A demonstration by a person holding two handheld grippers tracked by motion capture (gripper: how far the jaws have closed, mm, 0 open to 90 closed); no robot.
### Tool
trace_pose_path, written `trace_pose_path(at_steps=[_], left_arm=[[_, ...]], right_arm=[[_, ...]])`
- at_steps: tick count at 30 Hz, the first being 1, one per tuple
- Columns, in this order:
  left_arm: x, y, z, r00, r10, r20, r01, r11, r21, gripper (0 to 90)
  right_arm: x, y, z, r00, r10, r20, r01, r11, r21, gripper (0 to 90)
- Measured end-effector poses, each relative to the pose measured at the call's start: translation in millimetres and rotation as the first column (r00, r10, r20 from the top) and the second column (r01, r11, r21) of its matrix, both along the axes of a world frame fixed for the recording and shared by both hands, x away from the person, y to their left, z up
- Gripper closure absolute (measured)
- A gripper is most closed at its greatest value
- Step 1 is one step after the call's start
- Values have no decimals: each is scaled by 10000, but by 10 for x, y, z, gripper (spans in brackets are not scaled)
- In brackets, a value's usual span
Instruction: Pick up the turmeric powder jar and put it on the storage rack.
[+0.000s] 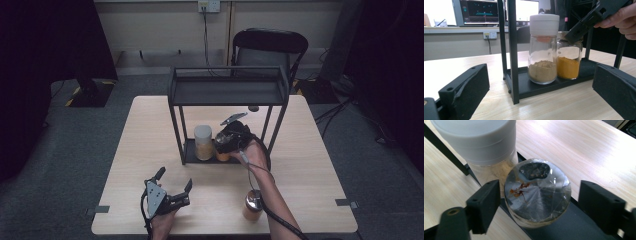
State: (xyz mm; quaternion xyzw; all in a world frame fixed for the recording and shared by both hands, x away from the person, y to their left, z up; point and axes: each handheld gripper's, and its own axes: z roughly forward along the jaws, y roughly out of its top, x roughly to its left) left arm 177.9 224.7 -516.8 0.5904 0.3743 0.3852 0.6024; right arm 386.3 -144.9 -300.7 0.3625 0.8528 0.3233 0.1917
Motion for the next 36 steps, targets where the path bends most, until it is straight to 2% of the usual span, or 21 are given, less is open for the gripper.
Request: trace_pose_path(at_steps=[1,4,12,18,22,27,34,36], left_arm=[[0,0,0,10000,-1,-1,1,10000,0,3],[0,0,0,10000,1,1,-1,10000,-1,3],[-2,-3,-1,10000,21,7,-21,10000,5,3],[-2,-3,-1,10000,19,10,-19,10000,6,3],[-1,0,-1,10000,8,7,-8,10000,-9,3],[-1,-1,-1,10000,11,5,-11,10000,0,3],[0,1,0,10000,7,-3,-7,10000,-3,4],[-1,-1,-1,10000,19,0,-19,10000,-12,4]], right_arm=[[-16,13,-4,9999,-110,53,110,9999,1,91],[-37,34,-12,9995,-265,171,266,9996,-58,46],[-73,-29,-15,9994,-153,310,138,9988,473,6],[-100,-58,-1,9991,-30,418,4,9980,627,0],[-147,-141,-40,9979,-59,653,-18,9930,1182,0],[-220,-185,-63,9952,-121,974,-19,9897,1431,0],[-253,-224,-36,9956,-210,912,61,9870,1607,3],[-271,-268,-56,9952,-159,971,-28,9818,1897,8]])
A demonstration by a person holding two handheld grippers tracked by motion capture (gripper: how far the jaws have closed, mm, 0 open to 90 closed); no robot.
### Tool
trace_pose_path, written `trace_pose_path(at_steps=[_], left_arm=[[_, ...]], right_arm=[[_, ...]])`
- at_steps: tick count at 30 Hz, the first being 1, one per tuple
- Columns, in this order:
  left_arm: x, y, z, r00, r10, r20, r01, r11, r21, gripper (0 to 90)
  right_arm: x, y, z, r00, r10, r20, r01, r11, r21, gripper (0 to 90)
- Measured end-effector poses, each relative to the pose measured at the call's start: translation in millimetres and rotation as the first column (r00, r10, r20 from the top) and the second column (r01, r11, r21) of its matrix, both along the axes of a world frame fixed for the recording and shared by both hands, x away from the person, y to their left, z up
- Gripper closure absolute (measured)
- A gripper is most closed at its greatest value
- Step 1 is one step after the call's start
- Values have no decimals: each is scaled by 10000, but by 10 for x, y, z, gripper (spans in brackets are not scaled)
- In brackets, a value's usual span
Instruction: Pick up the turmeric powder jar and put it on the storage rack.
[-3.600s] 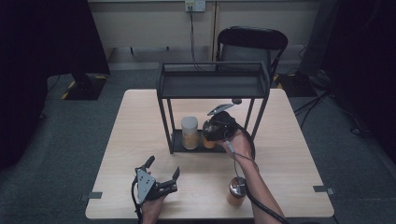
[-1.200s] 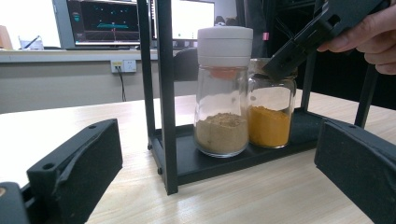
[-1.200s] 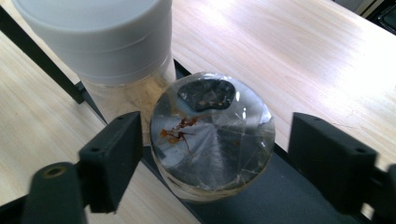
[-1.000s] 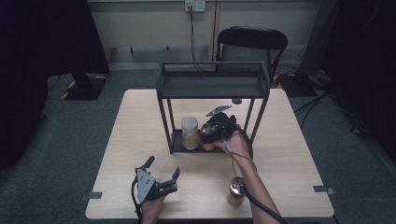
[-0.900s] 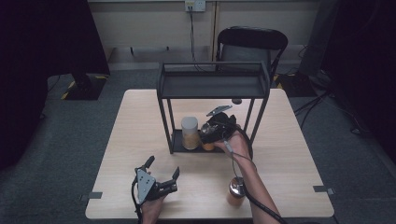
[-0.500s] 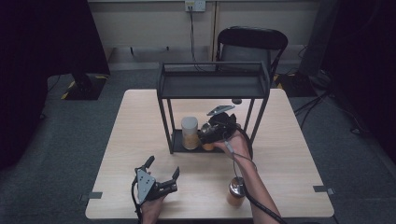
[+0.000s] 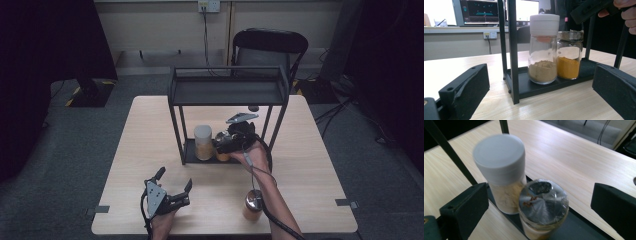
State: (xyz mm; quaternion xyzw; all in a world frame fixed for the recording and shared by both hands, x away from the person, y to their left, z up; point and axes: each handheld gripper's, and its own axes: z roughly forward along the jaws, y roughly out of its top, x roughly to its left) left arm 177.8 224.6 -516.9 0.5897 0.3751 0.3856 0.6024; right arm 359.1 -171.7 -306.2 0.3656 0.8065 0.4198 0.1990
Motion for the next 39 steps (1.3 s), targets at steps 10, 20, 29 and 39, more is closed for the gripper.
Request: trace_pose_path(at_steps=[10,20,29,39], left_arm=[[0,1,-1,10000,-1,2,1,10000,-7,5],[0,-1,-1,10000,3,9,-3,10000,1,5],[-1,-3,-1,10000,10,7,-10,10000,4,5],[-2,-5,0,10000,24,8,-24,10000,16,5]], right_arm=[[-142,-55,-14,9985,71,541,-81,9998,194,4],[-382,-160,-37,9891,-152,1462,43,9972,747,4],[-597,-272,-33,9749,-407,2191,93,9898,1421,7],[-810,-345,-115,9579,-1029,2681,530,9809,1870,0]])
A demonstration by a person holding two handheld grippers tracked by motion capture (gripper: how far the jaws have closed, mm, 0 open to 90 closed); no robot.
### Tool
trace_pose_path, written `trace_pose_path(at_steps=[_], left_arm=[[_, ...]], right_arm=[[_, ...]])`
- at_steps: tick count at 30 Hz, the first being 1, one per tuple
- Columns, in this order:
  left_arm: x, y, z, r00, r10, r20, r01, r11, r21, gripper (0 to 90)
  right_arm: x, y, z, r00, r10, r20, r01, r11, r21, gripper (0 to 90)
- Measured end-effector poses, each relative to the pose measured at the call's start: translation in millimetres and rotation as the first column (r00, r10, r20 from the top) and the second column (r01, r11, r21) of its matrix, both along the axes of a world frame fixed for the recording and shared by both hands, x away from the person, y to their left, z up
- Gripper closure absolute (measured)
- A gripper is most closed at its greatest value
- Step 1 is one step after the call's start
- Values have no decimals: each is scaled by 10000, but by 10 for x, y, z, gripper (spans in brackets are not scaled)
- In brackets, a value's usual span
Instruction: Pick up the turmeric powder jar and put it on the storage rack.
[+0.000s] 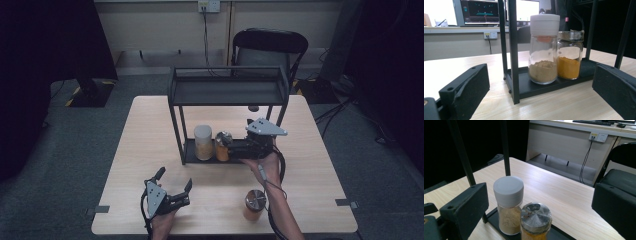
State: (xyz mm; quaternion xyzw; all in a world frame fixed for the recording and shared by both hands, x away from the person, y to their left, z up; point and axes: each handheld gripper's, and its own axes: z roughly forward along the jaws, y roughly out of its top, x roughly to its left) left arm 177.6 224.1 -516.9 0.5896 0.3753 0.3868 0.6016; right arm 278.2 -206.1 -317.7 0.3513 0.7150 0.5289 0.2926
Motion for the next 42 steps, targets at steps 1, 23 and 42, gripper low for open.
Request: trace_pose_path(at_steps=[1,23,42], left_arm=[[0,0,0,10000,0,0,0,10000,0,5],[-3,-7,2,10000,42,-10,-42,10000,4,6],[0,-3,3,10000,18,-21,-18,10000,3,9]], right_arm=[[0,0,0,10000,0,0,0,10000,0,0],[-408,-200,-203,9947,-569,853,554,9982,208,0],[-719,-376,-484,9865,-1371,900,1263,9851,1164,0]])
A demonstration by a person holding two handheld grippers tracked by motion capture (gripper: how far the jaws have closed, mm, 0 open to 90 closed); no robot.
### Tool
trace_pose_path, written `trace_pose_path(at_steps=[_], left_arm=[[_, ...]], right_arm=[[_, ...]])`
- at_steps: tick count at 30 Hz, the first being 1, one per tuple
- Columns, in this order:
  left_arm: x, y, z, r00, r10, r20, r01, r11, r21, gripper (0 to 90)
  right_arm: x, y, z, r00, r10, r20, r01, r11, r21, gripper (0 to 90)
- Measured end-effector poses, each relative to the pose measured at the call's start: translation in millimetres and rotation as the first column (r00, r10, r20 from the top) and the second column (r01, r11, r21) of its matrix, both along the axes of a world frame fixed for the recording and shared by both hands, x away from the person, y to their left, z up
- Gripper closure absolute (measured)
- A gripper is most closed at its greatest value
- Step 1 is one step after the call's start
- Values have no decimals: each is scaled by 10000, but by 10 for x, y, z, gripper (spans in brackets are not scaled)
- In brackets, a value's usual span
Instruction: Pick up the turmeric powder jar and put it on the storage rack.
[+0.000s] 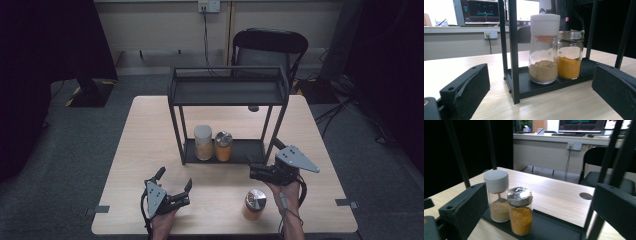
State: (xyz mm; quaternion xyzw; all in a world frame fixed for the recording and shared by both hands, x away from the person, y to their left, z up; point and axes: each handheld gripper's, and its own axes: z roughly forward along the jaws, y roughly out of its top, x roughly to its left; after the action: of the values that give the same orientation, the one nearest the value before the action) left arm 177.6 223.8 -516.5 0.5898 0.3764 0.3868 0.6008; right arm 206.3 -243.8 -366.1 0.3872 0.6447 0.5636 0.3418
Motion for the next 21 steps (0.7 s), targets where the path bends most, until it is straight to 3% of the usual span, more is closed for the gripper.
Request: trace_pose_path(at_steps=[5,11,16,21], left_arm=[[0,2,0,10000,-12,3,12,10000,1,10],[0,2,-1,10000,-11,7,11,10000,0,10],[0,2,-1,10000,-11,10,11,10000,1,10],[0,1,-2,10000,-9,11,9,10000,1,10]], right_arm=[[-92,-15,-117,9989,-341,330,332,9990,284,0],[-166,-14,-203,9965,-749,365,736,9966,367,0],[-260,14,-340,9896,-1265,688,1254,9919,200,0],[-325,-46,-467,9877,-1453,580,1424,9885,519,0]])
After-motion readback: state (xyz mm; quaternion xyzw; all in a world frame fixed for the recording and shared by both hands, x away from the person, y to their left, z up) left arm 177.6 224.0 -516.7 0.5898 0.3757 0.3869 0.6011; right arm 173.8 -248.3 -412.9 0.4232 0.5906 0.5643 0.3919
